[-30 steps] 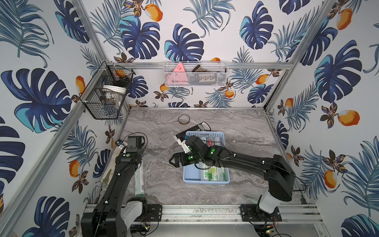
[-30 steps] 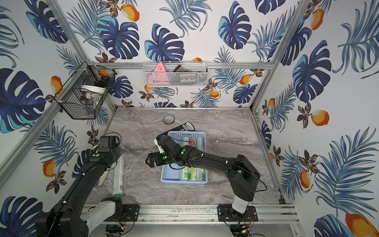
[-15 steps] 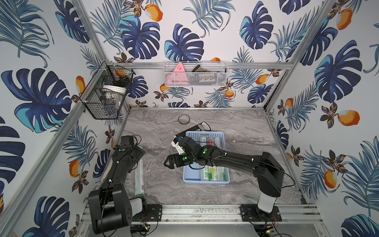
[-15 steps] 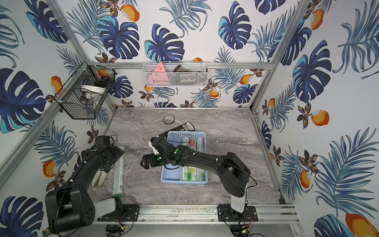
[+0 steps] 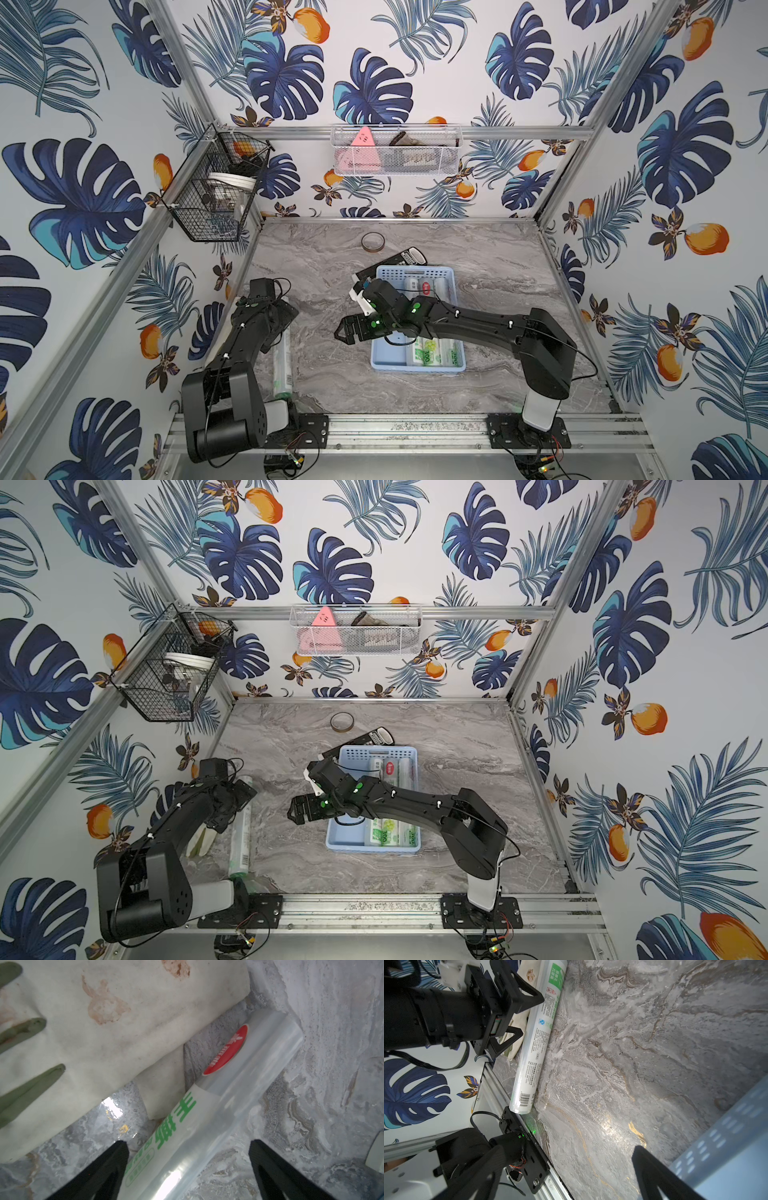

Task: Put the plastic wrap into the basket
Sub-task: Pick up the plastic wrap from the center of the board.

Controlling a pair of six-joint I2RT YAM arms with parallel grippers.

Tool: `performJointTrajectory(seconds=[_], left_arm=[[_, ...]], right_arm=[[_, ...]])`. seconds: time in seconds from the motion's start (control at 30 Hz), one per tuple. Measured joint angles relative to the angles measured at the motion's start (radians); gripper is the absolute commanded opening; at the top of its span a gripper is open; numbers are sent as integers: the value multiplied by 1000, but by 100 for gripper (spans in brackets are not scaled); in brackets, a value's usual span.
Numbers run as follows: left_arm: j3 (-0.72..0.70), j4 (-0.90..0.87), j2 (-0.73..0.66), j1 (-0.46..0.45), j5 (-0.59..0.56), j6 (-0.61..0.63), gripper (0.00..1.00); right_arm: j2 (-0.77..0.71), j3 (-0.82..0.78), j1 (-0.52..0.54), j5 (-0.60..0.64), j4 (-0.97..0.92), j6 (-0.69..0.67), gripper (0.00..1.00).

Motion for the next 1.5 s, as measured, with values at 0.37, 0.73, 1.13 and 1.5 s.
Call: performJointTrajectory(seconds=[0.37, 0.73, 1.13, 1.5], left_arm=[[-12, 13, 46, -106, -90, 6, 99], [-22, 18, 99, -139, -110, 5, 90], [-48, 95, 141, -187, -62, 11, 80], [-54, 121, 145, -251, -80, 31, 60]], right_arm=[[-32, -33, 0, 0, 3, -1, 100], [-47, -47, -1, 3, 10, 0, 100], [-54, -47, -1, 27, 9, -5, 100], [-60, -49, -7, 35, 2, -13, 100]])
